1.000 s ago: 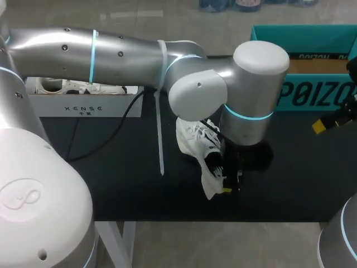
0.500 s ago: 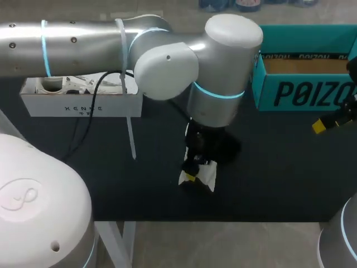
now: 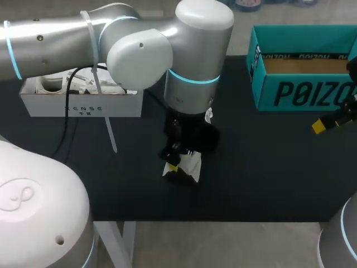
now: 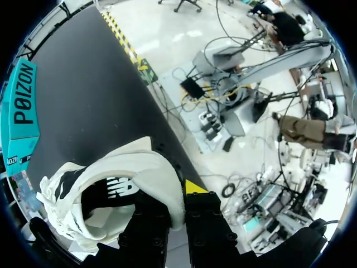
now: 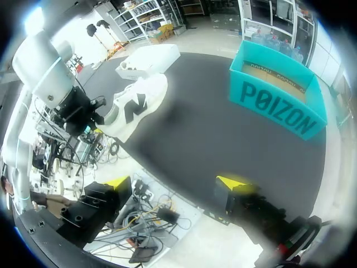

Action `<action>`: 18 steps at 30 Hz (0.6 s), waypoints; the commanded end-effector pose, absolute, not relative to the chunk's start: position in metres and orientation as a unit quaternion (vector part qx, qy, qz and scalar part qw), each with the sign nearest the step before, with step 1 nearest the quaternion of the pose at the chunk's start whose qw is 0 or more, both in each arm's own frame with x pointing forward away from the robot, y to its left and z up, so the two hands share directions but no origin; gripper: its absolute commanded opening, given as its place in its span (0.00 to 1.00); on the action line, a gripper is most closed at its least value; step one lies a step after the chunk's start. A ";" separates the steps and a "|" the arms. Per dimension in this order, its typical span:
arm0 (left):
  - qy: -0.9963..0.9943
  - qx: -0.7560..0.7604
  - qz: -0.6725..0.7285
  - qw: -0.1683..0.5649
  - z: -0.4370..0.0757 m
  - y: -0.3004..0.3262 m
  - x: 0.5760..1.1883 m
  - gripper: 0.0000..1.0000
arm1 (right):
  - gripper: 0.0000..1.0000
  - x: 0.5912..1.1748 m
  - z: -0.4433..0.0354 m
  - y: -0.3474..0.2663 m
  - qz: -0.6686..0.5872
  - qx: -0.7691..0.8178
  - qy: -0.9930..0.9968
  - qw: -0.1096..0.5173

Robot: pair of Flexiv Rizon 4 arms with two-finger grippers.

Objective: Take the shoe out of the shoebox, open the shoe tongue, remove and reinsert the insole, then place the shoe into the shoebox

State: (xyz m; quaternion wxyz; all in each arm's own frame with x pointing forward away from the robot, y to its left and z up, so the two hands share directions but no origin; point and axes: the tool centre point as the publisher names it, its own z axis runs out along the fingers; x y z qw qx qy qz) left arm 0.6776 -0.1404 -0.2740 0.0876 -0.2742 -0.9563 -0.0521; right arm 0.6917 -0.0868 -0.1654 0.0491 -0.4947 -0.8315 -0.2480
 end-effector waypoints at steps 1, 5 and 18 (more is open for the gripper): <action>-0.956 -0.275 -0.051 0.086 -0.273 -0.138 0.677 0.00 | 1.00 0.693 -0.166 -0.086 -0.247 -0.495 -0.831 0.049; -0.956 -0.275 -0.051 0.086 -0.273 -0.138 0.677 0.00 | 1.00 0.693 -0.166 -0.086 -0.247 -0.495 -0.831 0.049; -0.863 -0.479 -0.161 0.018 -0.252 -0.038 0.733 0.00 | 1.00 0.693 -0.166 -0.086 -0.247 -0.495 -0.831 0.049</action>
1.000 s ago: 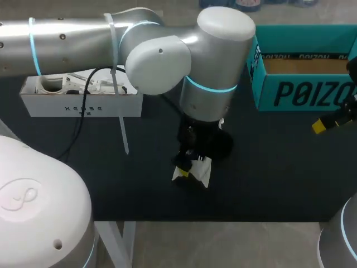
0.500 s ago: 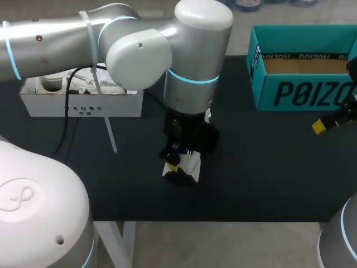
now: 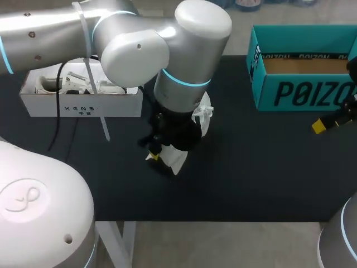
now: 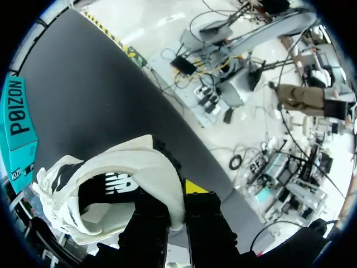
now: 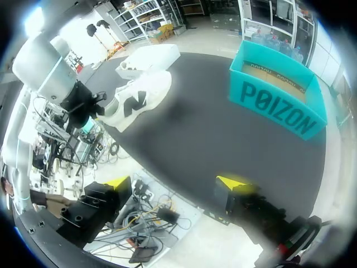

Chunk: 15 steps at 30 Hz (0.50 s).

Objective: Take the shoe out of the shoebox, open the shoe tongue, remove and reinsert the insole, then place the shoe into the shoebox

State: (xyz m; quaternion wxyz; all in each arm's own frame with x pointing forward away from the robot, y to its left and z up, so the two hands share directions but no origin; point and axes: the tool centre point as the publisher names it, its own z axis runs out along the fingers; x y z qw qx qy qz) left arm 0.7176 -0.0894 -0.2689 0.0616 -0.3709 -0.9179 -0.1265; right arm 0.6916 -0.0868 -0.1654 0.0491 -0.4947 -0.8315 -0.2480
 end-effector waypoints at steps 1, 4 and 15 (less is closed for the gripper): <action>-0.855 -0.491 -0.165 0.021 -0.252 -0.028 0.738 0.00 | 1.00 0.693 -0.166 -0.086 -0.247 -0.495 -0.831 0.049; -0.838 -0.516 -0.177 0.011 -0.246 0.001 0.755 0.00 | 1.00 0.693 -0.166 -0.086 -0.247 -0.495 -0.831 0.049; -0.864 -0.462 -0.197 -0.020 -0.218 0.059 0.808 0.00 | 1.00 0.693 -0.166 -0.086 -0.247 -0.495 -0.831 0.049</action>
